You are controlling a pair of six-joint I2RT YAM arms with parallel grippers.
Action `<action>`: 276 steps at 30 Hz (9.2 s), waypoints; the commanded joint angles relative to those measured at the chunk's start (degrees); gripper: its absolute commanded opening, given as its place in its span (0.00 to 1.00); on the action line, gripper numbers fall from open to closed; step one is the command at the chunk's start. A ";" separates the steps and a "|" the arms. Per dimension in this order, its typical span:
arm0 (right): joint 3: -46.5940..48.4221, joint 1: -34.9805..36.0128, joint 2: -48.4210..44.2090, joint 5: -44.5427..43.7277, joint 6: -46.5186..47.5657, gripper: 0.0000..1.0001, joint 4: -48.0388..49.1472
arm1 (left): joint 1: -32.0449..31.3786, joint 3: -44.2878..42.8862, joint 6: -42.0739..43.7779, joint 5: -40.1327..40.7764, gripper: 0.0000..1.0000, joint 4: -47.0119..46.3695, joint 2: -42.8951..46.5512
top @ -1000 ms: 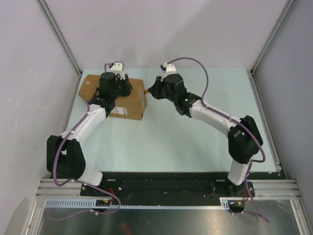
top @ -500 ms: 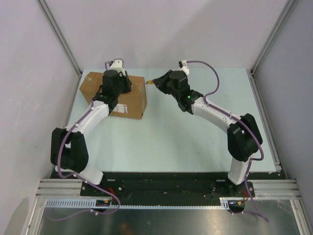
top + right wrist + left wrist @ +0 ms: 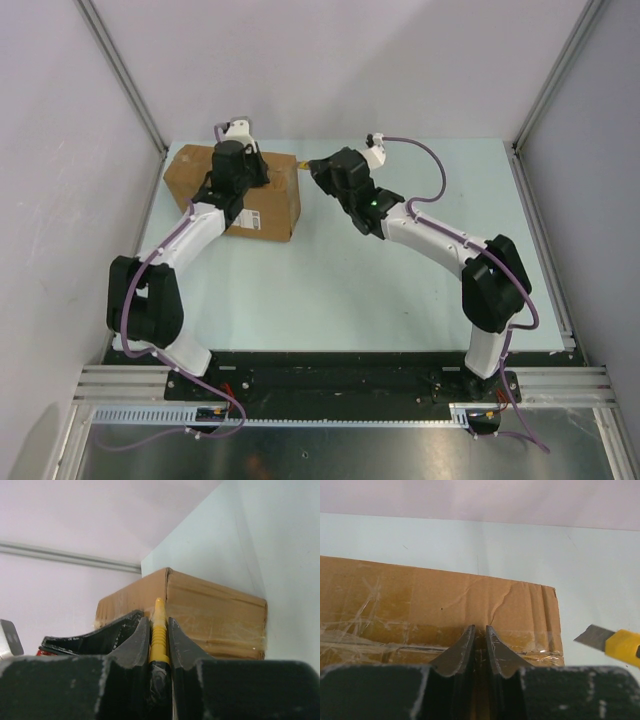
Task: Unpack the express box
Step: Cut the express box at the center of the board.
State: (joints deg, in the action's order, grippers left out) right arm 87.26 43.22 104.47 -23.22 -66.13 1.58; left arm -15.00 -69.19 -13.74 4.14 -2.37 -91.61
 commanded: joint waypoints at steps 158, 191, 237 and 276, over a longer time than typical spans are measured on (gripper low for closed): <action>-0.78 -1.82 5.66 28.55 16.02 0.00 9.84 | -4.16 2.92 -2.51 -12.50 0.33 21.70 -2.60; -6.67 1.33 -1.54 21.66 9.71 0.00 3.77 | 1.38 3.44 -23.70 -17.67 0.16 21.55 -16.93; -4.65 -11.05 -14.30 51.25 56.54 0.00 3.52 | 2.70 -20.54 -6.04 -31.38 0.39 18.10 -7.44; -5.00 -1.92 -7.61 48.27 121.84 0.00 1.22 | 5.16 -21.87 1.26 -49.14 0.22 18.72 -25.63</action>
State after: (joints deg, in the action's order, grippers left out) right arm 82.91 40.32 99.35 26.13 49.84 3.14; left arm -10.74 -94.52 -16.73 -47.40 7.31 -112.73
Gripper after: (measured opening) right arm 0.155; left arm 0.218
